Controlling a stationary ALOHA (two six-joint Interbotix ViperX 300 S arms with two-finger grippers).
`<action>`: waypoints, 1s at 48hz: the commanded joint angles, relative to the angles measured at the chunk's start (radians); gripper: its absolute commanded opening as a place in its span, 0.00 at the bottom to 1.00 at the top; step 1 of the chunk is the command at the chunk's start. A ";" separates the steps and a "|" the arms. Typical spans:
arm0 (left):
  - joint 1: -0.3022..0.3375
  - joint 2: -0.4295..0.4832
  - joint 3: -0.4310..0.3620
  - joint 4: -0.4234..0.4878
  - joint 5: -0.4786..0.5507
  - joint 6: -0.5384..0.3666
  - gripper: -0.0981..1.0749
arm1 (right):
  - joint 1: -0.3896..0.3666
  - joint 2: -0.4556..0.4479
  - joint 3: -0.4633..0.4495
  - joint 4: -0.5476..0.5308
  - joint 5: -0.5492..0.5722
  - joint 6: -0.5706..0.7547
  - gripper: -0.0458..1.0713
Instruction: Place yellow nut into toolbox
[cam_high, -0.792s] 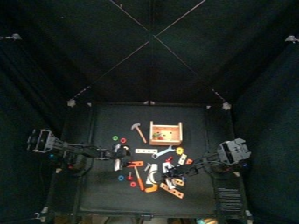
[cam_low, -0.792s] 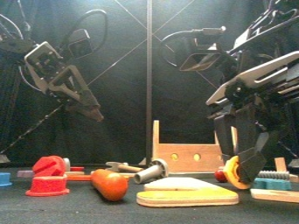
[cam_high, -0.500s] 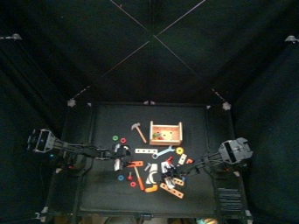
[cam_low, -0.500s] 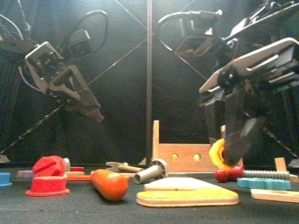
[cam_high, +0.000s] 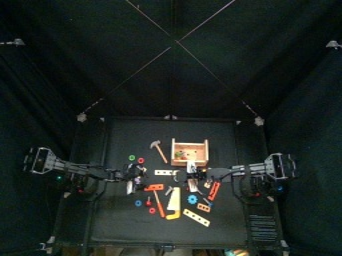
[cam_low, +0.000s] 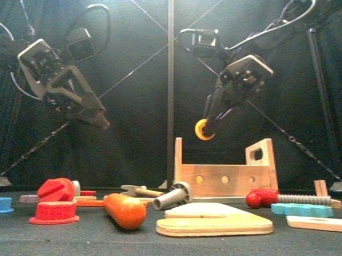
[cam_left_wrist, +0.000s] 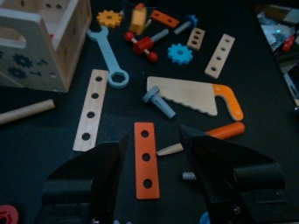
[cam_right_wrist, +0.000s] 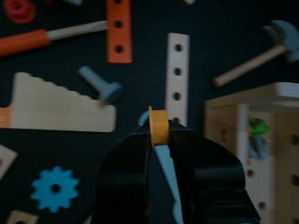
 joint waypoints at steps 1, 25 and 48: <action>0.000 -0.060 0.011 0.003 0.000 0.005 0.83 | -0.069 -0.032 -0.006 -0.021 -0.011 0.006 0.46; 0.017 -0.347 0.114 0.058 0.094 0.002 0.83 | -0.314 -0.014 0.041 -0.046 -0.037 0.006 0.47; 0.021 -0.347 0.123 0.057 0.098 -0.002 0.83 | -0.368 0.012 0.064 -0.055 -0.040 0.008 0.50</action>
